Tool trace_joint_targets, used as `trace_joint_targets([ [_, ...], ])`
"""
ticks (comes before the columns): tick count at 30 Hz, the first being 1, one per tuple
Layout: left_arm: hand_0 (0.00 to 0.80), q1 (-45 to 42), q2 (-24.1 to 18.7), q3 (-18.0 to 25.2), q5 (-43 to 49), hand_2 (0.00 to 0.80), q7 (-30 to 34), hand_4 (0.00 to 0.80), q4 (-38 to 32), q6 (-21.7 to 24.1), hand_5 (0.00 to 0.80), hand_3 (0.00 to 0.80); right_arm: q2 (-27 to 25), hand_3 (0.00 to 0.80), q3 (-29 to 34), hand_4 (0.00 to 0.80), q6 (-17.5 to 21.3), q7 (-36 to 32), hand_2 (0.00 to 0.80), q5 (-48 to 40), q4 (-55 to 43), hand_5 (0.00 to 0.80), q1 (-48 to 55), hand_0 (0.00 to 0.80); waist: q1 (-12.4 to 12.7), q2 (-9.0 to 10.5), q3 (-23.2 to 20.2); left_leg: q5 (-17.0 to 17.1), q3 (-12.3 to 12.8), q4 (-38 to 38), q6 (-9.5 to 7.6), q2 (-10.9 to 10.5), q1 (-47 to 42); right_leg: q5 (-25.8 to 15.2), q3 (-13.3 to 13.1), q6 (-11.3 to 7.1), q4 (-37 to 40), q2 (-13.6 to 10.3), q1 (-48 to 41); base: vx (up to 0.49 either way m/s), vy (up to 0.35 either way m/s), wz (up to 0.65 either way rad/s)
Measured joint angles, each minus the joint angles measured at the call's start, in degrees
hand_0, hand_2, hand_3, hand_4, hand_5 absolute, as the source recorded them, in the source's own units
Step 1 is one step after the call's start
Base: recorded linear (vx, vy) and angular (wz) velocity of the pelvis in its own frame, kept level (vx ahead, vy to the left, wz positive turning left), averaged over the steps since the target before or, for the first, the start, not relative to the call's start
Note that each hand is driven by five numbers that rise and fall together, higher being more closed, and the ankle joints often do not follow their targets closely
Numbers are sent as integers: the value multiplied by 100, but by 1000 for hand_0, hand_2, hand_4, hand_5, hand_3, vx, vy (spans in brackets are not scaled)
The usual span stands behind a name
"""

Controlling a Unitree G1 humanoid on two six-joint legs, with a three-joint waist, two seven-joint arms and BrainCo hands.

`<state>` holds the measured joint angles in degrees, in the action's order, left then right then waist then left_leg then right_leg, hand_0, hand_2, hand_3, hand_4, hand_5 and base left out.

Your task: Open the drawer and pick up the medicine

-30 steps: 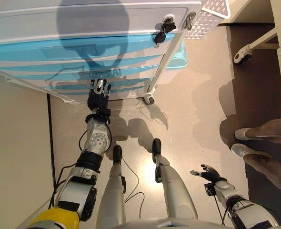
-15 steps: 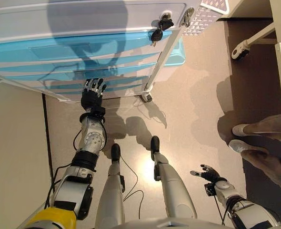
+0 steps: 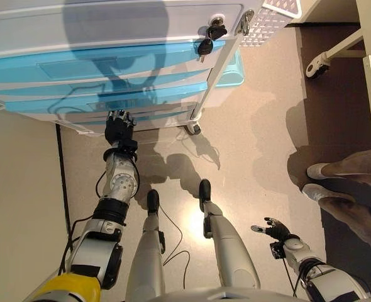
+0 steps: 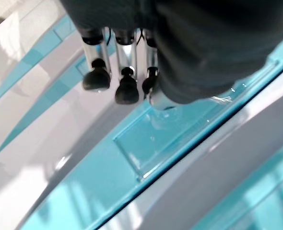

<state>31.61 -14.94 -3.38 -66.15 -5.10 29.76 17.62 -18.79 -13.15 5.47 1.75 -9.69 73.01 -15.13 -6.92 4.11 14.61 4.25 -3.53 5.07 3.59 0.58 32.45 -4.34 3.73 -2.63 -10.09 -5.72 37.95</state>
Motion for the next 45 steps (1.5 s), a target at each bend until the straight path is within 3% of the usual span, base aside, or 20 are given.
trace_joint_targets([
  [33, 800, -573, 281, 9, -13, 800, 90, 800, -379, -6, 800, 800, -3, 0, 27, 0, 3, -17, 0, 5, 28, 0, 5, 0, 99, -133, 93, 1, -31, 50, 1, -4, -76, 27, 6, 7, -101, -5, -76, 0, 0, 0],
  [45, 800, -859, 373, 7, -13, 800, 306, 800, -461, -106, 800, 800, -11, 0, 136, 0, 4, -45, 0, 9, 39, 0, 9, 0, 164, -199, 196, -7, -261, 170, 11, -38, -85, 276, 192, 17, -490, -61, -69, -19, -25, 9],
])
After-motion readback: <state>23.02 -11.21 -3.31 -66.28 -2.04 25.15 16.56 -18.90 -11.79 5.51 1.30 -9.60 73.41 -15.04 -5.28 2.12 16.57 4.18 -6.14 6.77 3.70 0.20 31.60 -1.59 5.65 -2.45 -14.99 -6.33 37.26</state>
